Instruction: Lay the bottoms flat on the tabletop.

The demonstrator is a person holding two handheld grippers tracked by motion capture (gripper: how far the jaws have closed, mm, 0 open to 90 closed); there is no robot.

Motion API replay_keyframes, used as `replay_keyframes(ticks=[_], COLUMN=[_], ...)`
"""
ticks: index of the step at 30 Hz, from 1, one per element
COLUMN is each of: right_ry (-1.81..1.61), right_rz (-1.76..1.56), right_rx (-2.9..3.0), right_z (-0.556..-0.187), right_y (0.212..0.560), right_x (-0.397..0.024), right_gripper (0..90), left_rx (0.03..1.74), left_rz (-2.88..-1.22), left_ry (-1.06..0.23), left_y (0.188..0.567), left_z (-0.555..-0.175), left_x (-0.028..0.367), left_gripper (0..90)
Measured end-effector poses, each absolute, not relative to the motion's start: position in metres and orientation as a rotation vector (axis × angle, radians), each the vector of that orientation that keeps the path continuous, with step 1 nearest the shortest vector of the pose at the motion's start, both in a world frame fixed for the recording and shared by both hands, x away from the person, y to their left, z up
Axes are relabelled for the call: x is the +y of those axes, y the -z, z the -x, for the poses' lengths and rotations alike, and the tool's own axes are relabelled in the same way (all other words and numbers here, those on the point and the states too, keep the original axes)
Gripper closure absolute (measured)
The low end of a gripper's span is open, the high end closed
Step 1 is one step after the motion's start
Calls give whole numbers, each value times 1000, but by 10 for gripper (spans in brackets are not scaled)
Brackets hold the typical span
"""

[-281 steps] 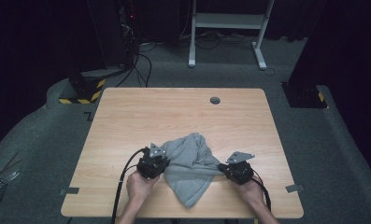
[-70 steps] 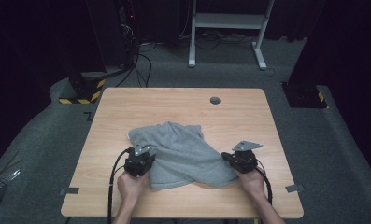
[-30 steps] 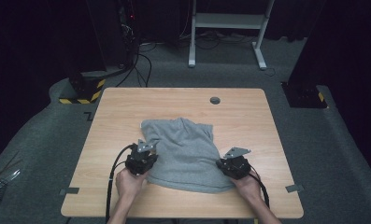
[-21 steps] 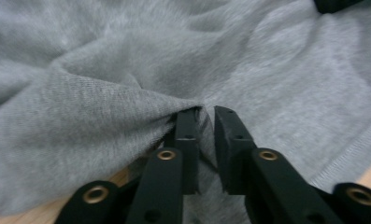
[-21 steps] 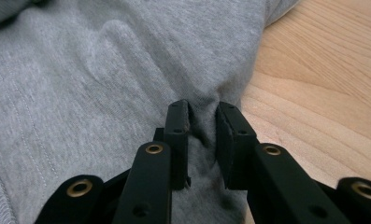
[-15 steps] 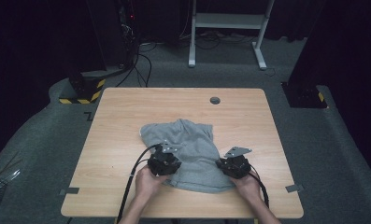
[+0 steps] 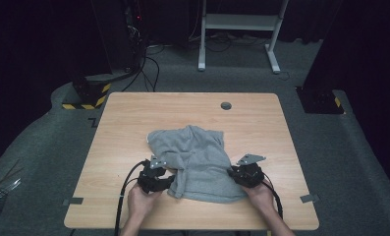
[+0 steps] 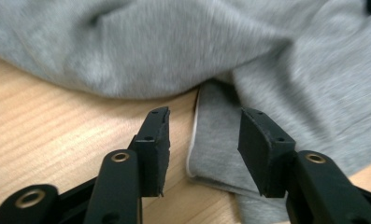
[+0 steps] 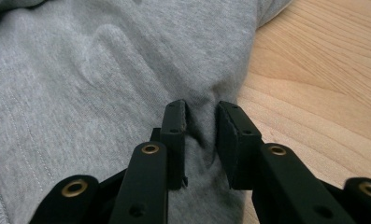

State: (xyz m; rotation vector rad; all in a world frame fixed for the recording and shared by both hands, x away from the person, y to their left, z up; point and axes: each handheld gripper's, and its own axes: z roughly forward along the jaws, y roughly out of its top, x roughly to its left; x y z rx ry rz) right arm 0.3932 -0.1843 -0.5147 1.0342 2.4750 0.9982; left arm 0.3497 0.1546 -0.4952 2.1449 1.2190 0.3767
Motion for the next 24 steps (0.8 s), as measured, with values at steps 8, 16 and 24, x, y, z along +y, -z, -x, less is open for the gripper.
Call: replay_keyframes(ticks=[8, 16, 24], right_ry=[-1027, -1043, -1038], right_rz=[-1047, -1042, -1035], right_rx=[2463, 2465, 2457], right_z=[-393, -394, -394], right_y=[517, 517, 517], right_x=[-187, -189, -189], right_gripper=[712, 711, 711], left_rx=[1266, 1239, 1384], left_rz=[-2147, -2194, -2134], left_ry=[-385, -463, -583], left_y=[508, 505, 492], left_z=[-364, -353, -328], left_x=[151, 153, 206], left_gripper=[728, 885, 887])
